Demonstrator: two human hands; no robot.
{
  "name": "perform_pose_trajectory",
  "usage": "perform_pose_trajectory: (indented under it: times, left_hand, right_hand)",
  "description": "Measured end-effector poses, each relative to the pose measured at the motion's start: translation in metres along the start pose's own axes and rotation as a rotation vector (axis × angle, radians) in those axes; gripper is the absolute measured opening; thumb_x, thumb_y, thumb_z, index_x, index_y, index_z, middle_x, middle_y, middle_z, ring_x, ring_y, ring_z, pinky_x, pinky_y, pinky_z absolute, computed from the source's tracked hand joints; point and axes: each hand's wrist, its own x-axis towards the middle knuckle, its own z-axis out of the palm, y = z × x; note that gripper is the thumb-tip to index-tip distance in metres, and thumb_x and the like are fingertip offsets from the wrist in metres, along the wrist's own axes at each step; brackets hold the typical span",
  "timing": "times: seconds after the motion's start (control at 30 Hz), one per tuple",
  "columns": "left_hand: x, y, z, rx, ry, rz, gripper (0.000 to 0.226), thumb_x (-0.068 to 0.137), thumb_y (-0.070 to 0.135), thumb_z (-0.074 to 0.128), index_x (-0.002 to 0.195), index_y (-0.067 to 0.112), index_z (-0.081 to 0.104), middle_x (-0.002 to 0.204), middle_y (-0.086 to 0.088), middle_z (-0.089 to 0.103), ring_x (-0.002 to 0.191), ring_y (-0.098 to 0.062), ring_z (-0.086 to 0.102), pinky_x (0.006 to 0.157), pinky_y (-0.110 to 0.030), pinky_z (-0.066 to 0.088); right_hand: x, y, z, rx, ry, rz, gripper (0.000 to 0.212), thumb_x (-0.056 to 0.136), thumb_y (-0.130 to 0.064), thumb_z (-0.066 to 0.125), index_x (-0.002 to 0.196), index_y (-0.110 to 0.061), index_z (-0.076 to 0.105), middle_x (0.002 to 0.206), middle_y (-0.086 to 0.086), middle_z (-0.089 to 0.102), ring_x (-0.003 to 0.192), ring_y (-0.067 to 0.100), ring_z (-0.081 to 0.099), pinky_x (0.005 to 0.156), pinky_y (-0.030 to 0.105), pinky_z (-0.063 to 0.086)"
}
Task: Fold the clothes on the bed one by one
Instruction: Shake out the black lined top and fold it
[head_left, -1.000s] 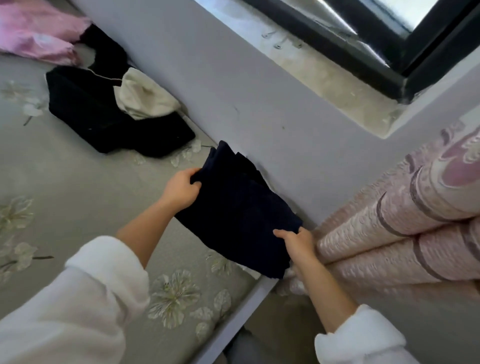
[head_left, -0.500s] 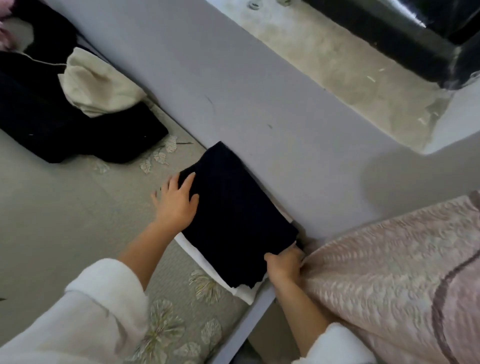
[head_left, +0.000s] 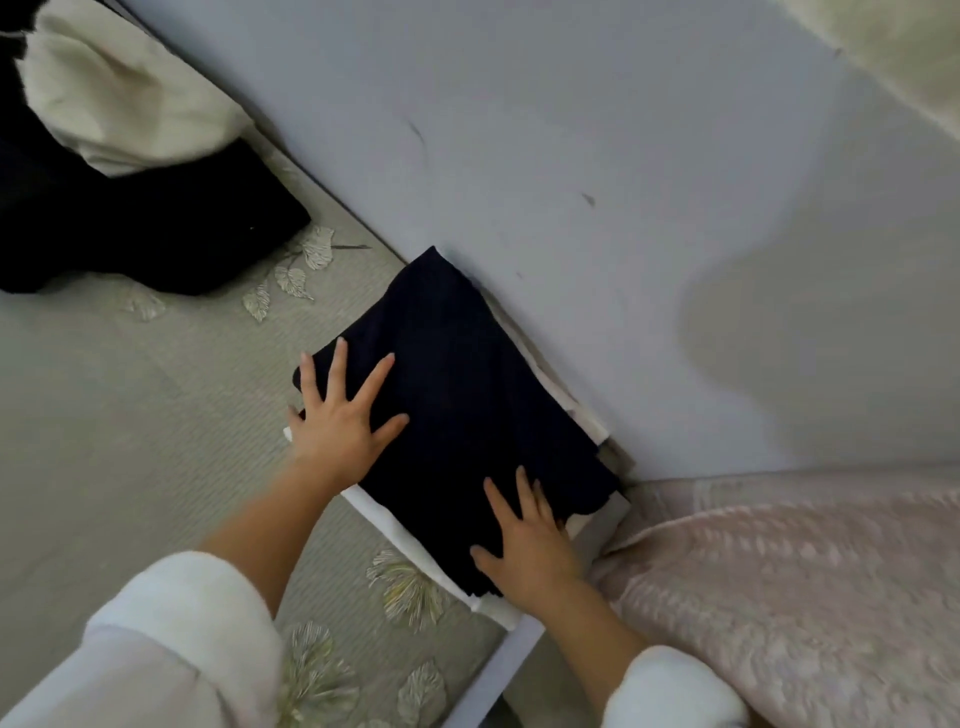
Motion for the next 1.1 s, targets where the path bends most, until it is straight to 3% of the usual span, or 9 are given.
perform_pose_trajectory:
  times: [0.17, 0.27, 0.33, 0.4, 0.5, 0.63, 0.77, 1.0, 1.1]
  left_hand:
    - [-0.001, -0.005, 0.007, -0.052, -0.005, 0.014, 0.072, 0.087, 0.07, 0.034, 0.143, 0.056, -0.009, 0.157, 0.002, -0.025, 0.141, -0.034, -0.028, 0.113, -0.062, 0.009]
    - [-0.002, -0.006, -0.001, -0.1, -0.053, 0.046, 0.073, 0.089, 0.065, 0.04, 0.145, 0.054, -0.005, 0.157, 0.004, -0.026, 0.14, -0.031, -0.031, 0.113, -0.061, 0.006]
    - [-0.012, -0.014, -0.005, -0.146, -0.028, 0.095, 0.068, 0.092, 0.059, 0.039, 0.147, 0.05, 0.0, 0.158, 0.006, -0.021, 0.141, -0.025, -0.03, 0.114, -0.057, 0.005]
    - [-0.029, -0.03, -0.006, -0.214, 0.024, 0.122, 0.062, 0.096, 0.054, 0.034, 0.149, 0.046, 0.002, 0.159, 0.007, -0.016, 0.143, -0.018, -0.024, 0.117, -0.051, 0.005]
    - [-0.056, -0.068, -0.002, -0.315, 0.053, 0.008, 0.058, 0.1, 0.046, 0.031, 0.147, 0.046, -0.004, 0.161, 0.003, -0.011, 0.147, -0.019, -0.013, 0.118, -0.045, 0.005]
    - [-0.077, -0.139, 0.003, -0.403, 0.07, -0.325, 0.06, 0.102, 0.037, 0.033, 0.153, 0.028, 0.003, 0.161, -0.007, -0.006, 0.148, -0.025, -0.008, 0.12, -0.045, 0.006]
    - [-0.079, -0.21, 0.009, -0.401, 0.15, -0.467, 0.059, 0.101, 0.038, 0.032, 0.153, 0.018, 0.011, 0.161, -0.013, 0.0, 0.148, -0.027, -0.004, 0.119, -0.042, 0.005]
    - [-0.051, -0.275, 0.033, -0.312, 0.314, -0.562, 0.061, 0.099, 0.047, 0.026, 0.153, 0.021, 0.016, 0.161, -0.011, 0.001, 0.148, -0.025, -0.004, 0.119, -0.039, -0.003]
    - [-0.047, -0.272, 0.043, -0.286, 0.432, -0.574, 0.061, 0.097, 0.05, 0.023, 0.151, 0.022, 0.024, 0.16, -0.008, 0.012, 0.148, -0.022, 0.005, 0.116, -0.03, -0.007]
  right_hand:
    - [0.005, -0.007, -0.003, -0.067, -0.002, 0.026, 0.08, 0.09, -0.049, 0.054, 0.152, -0.034, 0.005, 0.161, 0.006, -0.006, 0.146, 0.028, 0.004, 0.113, 0.053, 0.024]
    - [0.005, -0.025, -0.017, -0.223, 0.016, 0.083, 0.071, 0.088, -0.048, 0.056, 0.146, -0.026, 0.023, 0.15, 0.011, 0.025, 0.134, 0.03, 0.026, 0.104, 0.056, 0.025]
    - [0.007, -0.041, -0.025, -0.335, 0.156, 0.036, 0.053, 0.089, -0.044, 0.053, 0.135, -0.02, 0.04, 0.131, 0.008, 0.044, 0.122, 0.026, 0.038, 0.101, 0.05, 0.024]
    - [0.012, -0.061, -0.033, -0.325, 0.317, -0.068, 0.036, 0.092, -0.037, 0.049, 0.124, -0.02, 0.049, 0.119, 0.002, 0.05, 0.113, 0.022, 0.043, 0.097, 0.043, 0.025]
    - [0.026, -0.096, -0.046, -0.257, 0.42, -0.23, 0.032, 0.092, -0.031, 0.047, 0.123, -0.022, 0.048, 0.115, -0.002, 0.049, 0.109, 0.018, 0.044, 0.095, 0.039, 0.026]
    - [0.054, -0.156, -0.058, -0.238, 0.469, -0.451, 0.032, 0.091, -0.024, 0.049, 0.123, -0.022, 0.05, 0.116, -0.005, 0.049, 0.108, 0.014, 0.045, 0.096, 0.036, 0.024]
    - [0.088, -0.214, -0.066, -0.224, 0.46, -0.601, 0.032, 0.091, -0.019, 0.049, 0.123, -0.018, 0.052, 0.118, -0.004, 0.051, 0.11, 0.014, 0.046, 0.098, 0.035, 0.023]
    - [0.176, -0.29, -0.074, -0.432, 0.421, -0.621, 0.04, 0.09, -0.025, 0.05, 0.128, -0.015, 0.043, 0.129, 0.002, 0.043, 0.118, 0.018, 0.038, 0.096, 0.038, 0.026]
    - [0.222, -0.322, -0.085, -0.467, 0.444, -0.559, 0.06, 0.088, -0.034, 0.057, 0.139, -0.013, 0.033, 0.147, 0.007, 0.03, 0.133, 0.025, 0.028, 0.104, 0.047, 0.025]
